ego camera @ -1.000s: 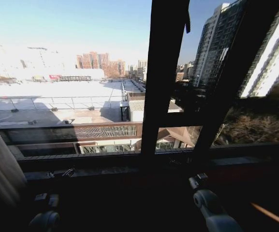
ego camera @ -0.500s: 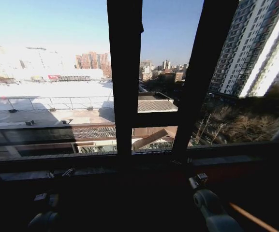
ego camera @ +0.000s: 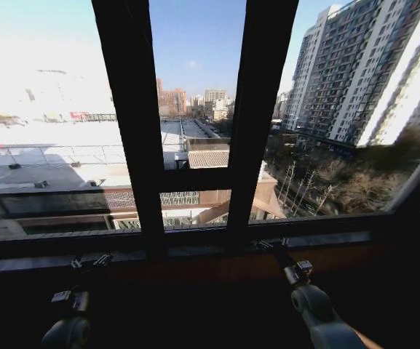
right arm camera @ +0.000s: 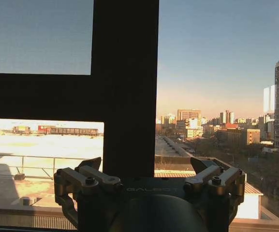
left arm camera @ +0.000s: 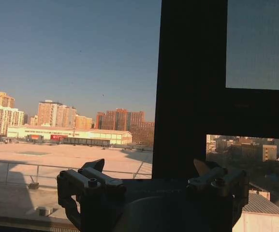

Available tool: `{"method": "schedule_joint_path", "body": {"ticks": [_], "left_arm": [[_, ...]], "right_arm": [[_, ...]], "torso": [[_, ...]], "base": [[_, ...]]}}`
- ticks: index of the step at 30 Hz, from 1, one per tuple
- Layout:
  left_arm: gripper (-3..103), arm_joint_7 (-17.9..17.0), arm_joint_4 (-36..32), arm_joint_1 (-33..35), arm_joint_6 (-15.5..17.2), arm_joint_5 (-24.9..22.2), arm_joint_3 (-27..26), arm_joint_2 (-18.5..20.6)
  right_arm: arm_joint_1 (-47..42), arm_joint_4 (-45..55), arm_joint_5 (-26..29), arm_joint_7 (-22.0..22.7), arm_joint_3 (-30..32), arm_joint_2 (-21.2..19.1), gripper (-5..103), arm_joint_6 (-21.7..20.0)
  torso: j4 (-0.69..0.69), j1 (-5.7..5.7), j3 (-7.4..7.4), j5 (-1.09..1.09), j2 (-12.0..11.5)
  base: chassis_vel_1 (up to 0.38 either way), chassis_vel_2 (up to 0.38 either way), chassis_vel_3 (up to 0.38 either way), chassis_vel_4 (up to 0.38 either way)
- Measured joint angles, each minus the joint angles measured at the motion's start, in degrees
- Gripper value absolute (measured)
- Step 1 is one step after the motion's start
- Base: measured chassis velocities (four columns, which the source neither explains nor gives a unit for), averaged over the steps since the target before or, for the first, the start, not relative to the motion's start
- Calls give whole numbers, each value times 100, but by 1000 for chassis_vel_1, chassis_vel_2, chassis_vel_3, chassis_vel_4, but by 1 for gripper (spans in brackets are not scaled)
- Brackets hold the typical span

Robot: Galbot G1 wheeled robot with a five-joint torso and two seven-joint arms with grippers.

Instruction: Open the curtains by pulling them apart, changing their state from closed to fully open.

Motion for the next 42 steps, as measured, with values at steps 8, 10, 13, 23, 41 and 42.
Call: {"method": "schedule_joint_path", "body": {"ticks": [8,10,13,23,41,42], "left_arm": [[100,0,0,0,0,0,0,0],[100,0,0,0,0,0,0,0],[100,1,0,0,0,0,2,0],[100,-2,3,0,0,0,-2,1],[100,-5,2,0,0,0,0,0],[100,-5,1,0,0,0,0,0]], "right_arm": [[0,0,0,0,0,0,100,0],[0,0,0,0,0,0,100,0],[0,-1,0,1,1,-1,100,0],[0,0,0,0,-1,1,100,0],[0,0,0,-1,-1,0,100,0],[0,-1,0,-1,-1,0,100,0]], "torso": [[-1,-1,0,0,0],[-1,-1,0,0,0],[-3,0,1,4,-1],[2,1,0,-6,0],[-1,1,0,2,0],[-1,0,0,2,0]], "base": [[-352,-357,362,356],[-352,-337,343,327],[-241,-252,244,214],[-37,-47,53,41],[85,-122,-99,143],[243,-255,-231,250]]}}
